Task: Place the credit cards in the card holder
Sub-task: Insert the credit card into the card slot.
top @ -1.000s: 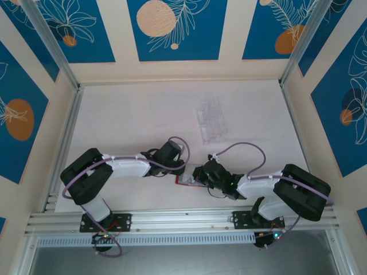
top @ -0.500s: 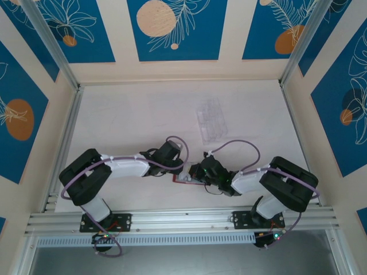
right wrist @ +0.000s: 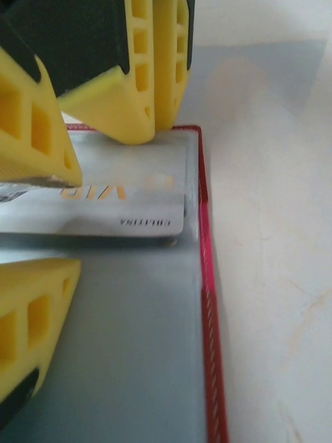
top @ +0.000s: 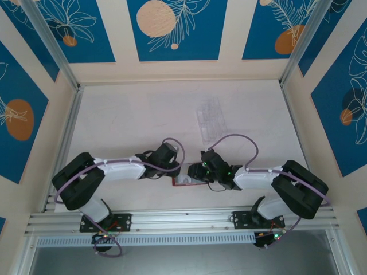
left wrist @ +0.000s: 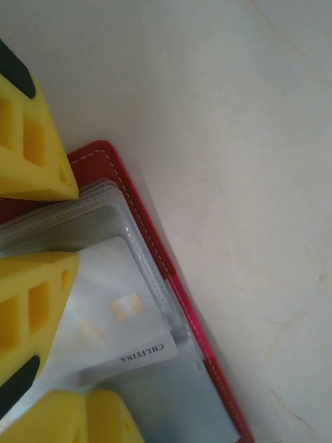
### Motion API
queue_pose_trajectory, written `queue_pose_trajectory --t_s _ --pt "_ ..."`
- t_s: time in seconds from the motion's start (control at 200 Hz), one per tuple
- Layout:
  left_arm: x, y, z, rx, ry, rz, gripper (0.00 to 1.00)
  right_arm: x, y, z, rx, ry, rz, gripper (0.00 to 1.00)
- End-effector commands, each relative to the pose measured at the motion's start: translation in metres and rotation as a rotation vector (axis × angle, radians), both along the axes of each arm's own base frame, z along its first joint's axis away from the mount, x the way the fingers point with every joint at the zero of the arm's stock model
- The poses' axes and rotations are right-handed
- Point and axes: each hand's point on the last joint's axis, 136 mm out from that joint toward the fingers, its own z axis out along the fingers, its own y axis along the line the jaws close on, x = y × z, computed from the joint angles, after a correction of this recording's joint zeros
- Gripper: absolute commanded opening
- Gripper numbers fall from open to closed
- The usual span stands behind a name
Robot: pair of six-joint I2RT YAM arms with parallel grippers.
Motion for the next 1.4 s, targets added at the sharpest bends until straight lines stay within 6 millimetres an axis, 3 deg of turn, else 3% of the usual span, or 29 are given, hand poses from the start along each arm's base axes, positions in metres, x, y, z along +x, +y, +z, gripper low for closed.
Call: queue_pose_trajectory --t_s 0.0,0.155,0.325,0.475,0.76,1.09,1.396 --pt "-0.017 0.015 -0.006 0.012 0.078 -0.002 0.27 -0.014 -0.009 0.001 -0.057 0.047 0.074 0.39" --pt "-0.016 0.022 -0.002 0.001 0.072 0.017 0.27 -0.011 -0.012 0.007 -0.075 0.047 0.091 0.38" --pt "-0.018 0.022 0.004 -0.038 0.065 0.008 0.26 -0.004 -0.004 0.011 -0.116 0.034 0.12 0.11" --pt "-0.02 0.02 0.013 -0.086 0.044 -0.012 0.26 0.001 0.004 0.009 -0.135 0.039 0.143 0.02" --pt "-0.023 0.026 -0.002 -0.026 0.073 -0.015 0.15 0.006 0.005 -0.006 -0.197 0.068 0.137 0.0" --pt "-0.025 0.019 -0.029 0.0 0.12 -0.037 0.14 0.001 0.017 -0.01 -0.195 0.084 0.172 0.0" --pt "-0.028 0.012 -0.034 0.002 0.124 -0.05 0.14 -0.001 0.042 -0.005 -0.084 0.086 0.21 0.0"
